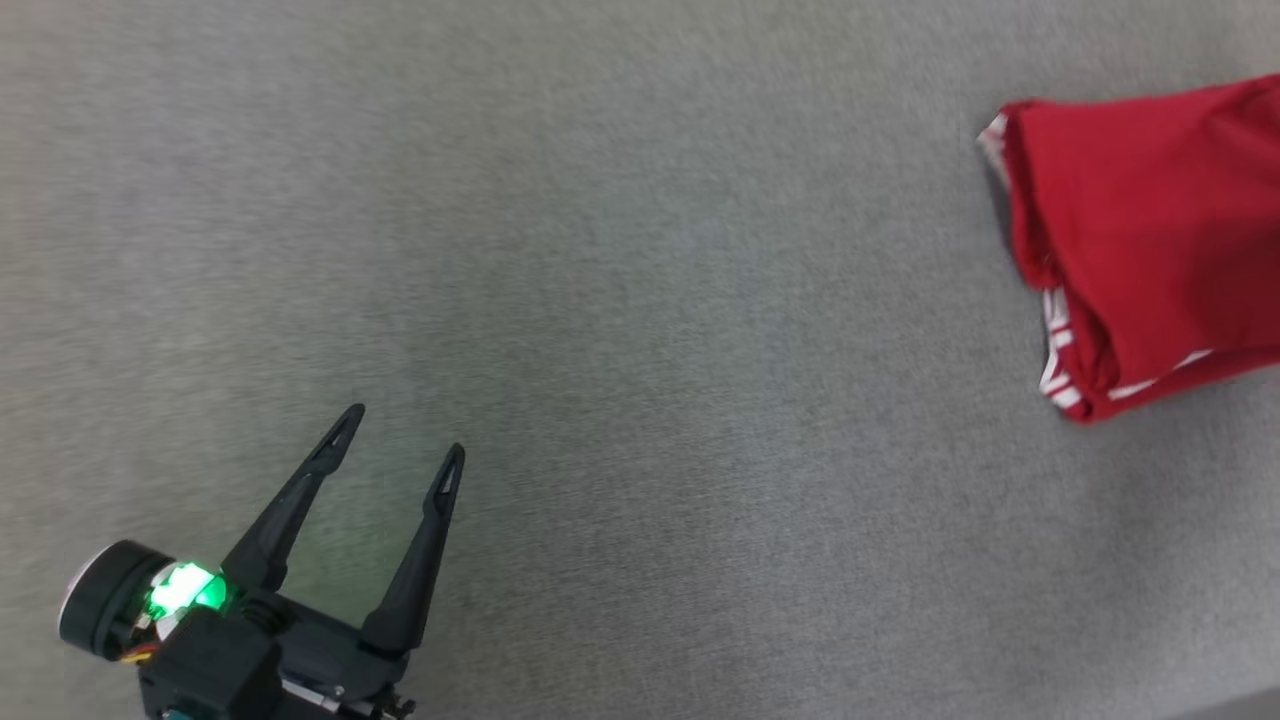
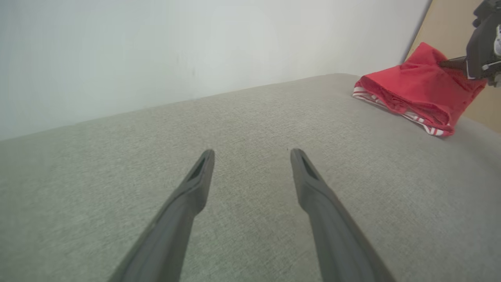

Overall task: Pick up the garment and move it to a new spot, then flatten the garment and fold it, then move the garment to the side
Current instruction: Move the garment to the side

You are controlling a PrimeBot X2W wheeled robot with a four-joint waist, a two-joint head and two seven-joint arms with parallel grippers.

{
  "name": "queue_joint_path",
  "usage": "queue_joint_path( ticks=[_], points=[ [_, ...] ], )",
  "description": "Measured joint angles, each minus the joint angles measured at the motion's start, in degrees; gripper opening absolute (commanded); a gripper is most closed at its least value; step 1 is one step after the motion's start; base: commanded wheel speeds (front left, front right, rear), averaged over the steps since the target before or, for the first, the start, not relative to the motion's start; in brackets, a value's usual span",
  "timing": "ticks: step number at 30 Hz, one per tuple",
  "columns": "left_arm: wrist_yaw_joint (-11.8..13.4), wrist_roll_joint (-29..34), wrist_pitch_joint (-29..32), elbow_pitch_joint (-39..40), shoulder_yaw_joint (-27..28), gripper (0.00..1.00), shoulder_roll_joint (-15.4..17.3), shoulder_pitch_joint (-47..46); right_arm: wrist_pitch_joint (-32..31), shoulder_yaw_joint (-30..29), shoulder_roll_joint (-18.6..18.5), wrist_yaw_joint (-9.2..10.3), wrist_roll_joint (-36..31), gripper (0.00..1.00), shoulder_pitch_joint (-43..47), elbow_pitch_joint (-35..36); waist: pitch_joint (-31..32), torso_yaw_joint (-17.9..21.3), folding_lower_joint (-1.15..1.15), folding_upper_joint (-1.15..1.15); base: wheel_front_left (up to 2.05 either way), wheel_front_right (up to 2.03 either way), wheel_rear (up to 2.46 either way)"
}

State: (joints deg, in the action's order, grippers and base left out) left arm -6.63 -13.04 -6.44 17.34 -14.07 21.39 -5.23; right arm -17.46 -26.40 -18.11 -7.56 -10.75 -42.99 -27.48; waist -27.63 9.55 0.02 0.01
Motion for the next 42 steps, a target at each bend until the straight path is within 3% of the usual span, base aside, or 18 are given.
queue_joint_path(
  ticks=[10, 11, 12, 13, 21, 27, 31, 37, 42],
  points=[
    [-0.01, -0.18, 1.51, 2.37, -0.4, 1.0, 1.18, -0.75, 10.53, -0.33, -1.03, 0.0, -4.57, 0.0, -2.76, -3.79, -5.39, 4.22, -0.01, 0.0, 0.0, 0.0, 0.0],
    [0.0, -0.19, 1.51, 2.36, -0.44, 1.0, 1.16, -0.76, 11.2, -0.55, -1.07, 0.0, -4.7, 0.18, -2.91, -4.15, -5.65, 4.34, -0.01, 0.0, 0.0, 0.0, 0.0],
    [0.01, -0.25, 1.49, 2.34, -0.44, 1.0, 1.15, -0.75, 11.73, -0.55, -1.21, 0.0, -4.9, 0.5, -3.03, -4.74, -5.8, 4.35, 0.0, 0.0, 0.0, 0.0, 0.0],
    [0.08, -0.36, 1.14, 2.22, -0.44, 1.0, 1.11, -0.78, 13.06, -0.51, -1.52, 0.0, -5.08, 1.0, -3.11, -5.79, -5.76, 4.15, -0.01, 0.0, 0.0, 0.0, 0.0],
    [0.81, -1.16, -3.52, -2.47, -0.71, 1.0, -0.78, -0.6, 21.23, 3.21, -1.88, 0.0, -3.58, 1.0, -1.66, -8.7, -2.03, 2.83, -0.02, -0.01, 0.0, 0.0, 0.0],
    [1.18, -3.94, -7.17, -8.59, -0.21, 1.0, -3.39, 1.85, 25.24, 9.28, -2.1, 0.0, 6.05, 1.0, 5.49, -8.75, 4.1, 0.96, -0.02, -0.01, 0.0, 0.0, 0.0],
    [2.35, -5.82, -8.21, -13.17, 1.36, 1.0, -6.37, 4.82, 26.64, 15.22, -1.25, 0.0, 11.07, 1.0, 14.98, -3.91, 9.18, -0.7, -0.03, -0.02, 0.0, 0.0, 0.0],
    [4.24, -8.01, -8.59, -20.01, 6.19, 1.0, -10.48, 9.26, 25.82, 18.49, 4.91, 0.01, 16.3, 1.0, 29.75, 8.73, 17.37, -3.29, -0.04, -0.03, 0.0, 0.0, 0.0],
    [4.11, -8.15, -8.6, -23.29, 11.13, 1.0, -13.3, 11.34, 21.48, 20.08, 9.42, 0.01, 18.69, 1.0, 38.43, 17.15, 23.8, -5.36, -0.04, -0.03, 0.0, 0.0, 0.0]
  ],
)
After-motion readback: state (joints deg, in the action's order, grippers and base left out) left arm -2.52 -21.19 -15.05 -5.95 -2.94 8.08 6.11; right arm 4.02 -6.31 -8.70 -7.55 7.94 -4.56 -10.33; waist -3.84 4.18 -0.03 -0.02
